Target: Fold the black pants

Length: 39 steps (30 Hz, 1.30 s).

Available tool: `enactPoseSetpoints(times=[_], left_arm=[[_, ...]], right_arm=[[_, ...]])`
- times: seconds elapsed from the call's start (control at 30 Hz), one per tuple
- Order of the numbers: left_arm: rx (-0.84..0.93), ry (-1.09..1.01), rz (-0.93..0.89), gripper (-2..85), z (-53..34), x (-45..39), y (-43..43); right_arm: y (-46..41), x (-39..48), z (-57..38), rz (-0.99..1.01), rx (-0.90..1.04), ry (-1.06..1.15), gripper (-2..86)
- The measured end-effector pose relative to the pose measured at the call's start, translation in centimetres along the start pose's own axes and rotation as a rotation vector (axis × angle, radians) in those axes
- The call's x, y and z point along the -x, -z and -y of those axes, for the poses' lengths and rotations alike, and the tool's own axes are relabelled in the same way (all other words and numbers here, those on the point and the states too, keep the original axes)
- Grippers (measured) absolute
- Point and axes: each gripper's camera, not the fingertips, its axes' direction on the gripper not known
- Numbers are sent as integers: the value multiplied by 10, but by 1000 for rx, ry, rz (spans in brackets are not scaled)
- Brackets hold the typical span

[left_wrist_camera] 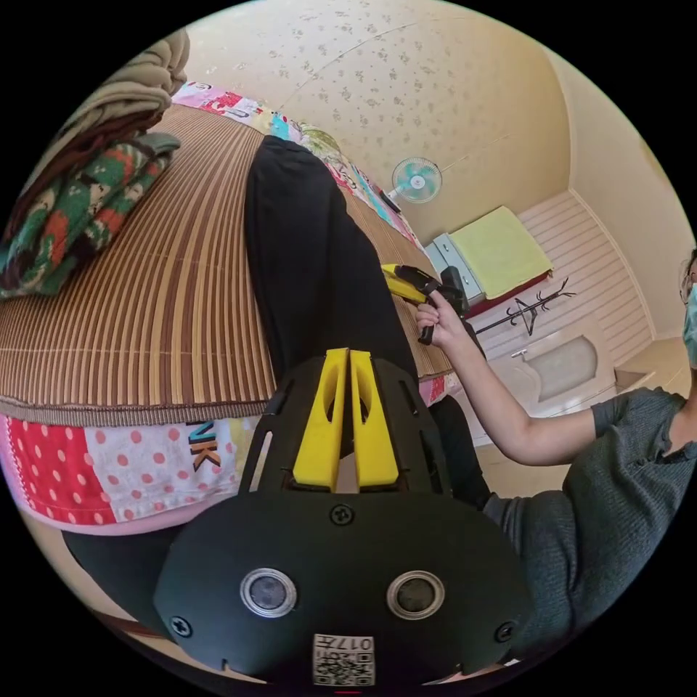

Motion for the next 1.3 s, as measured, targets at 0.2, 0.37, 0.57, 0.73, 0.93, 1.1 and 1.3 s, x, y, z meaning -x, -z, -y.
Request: enactPoseSetpoints(times=[0.2,0.37,0.57,0.73,0.93,1.1,1.3], left_arm=[[9,30,-43,-10,-2,4,-13],[6,53,-57,-10,-1,9,-15],[30,112,-10,-10,1,16,-21],[15,145,-11,-10,0,20,-23],[8,134,-6,-10,4,19,-23],[-18,151,-6,-7,9,23,-19],[-97,235,73,44,13,37,1]], right_arm=[[10,-23,18,21,-74,-65,104],[13,-52,34,70,-127,-130,119],[11,-73,39,277,-163,-140,92],[1,-76,39,412,3,-70,86],[9,-53,13,379,214,102,57],[57,-67,-14,358,14,23,16],[76,-59,-33,106,74,-36,22]])
